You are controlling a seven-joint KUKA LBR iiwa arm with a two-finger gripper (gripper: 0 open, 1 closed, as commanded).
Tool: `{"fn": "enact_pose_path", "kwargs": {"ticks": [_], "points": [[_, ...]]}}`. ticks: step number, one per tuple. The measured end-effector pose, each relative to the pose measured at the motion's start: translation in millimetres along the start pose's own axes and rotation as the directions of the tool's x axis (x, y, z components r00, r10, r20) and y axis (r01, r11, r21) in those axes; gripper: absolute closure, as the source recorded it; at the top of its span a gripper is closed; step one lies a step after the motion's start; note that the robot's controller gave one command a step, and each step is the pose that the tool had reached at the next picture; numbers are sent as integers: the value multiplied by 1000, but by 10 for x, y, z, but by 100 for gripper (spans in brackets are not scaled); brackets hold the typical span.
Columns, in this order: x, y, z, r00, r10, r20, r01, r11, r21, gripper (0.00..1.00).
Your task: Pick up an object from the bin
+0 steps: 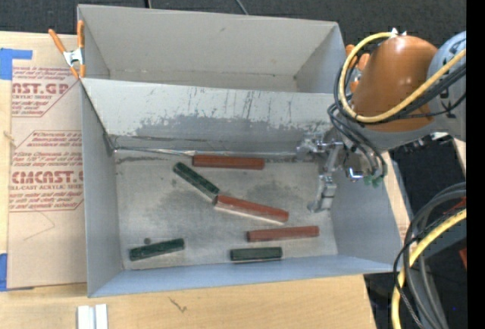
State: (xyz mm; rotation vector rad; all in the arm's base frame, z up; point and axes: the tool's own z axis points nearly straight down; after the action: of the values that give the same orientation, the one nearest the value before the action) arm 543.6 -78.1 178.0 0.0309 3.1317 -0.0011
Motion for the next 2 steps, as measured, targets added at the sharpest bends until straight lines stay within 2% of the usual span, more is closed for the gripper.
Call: {"fn": "enact_pose_path", "kwargs": {"ticks": [1, 2], "points": [[511, -86, 685, 998, -63, -6, 63, 998, -1, 0], [177, -25, 1072, 999, -31, -8, 31, 1000, -2, 100]]}}
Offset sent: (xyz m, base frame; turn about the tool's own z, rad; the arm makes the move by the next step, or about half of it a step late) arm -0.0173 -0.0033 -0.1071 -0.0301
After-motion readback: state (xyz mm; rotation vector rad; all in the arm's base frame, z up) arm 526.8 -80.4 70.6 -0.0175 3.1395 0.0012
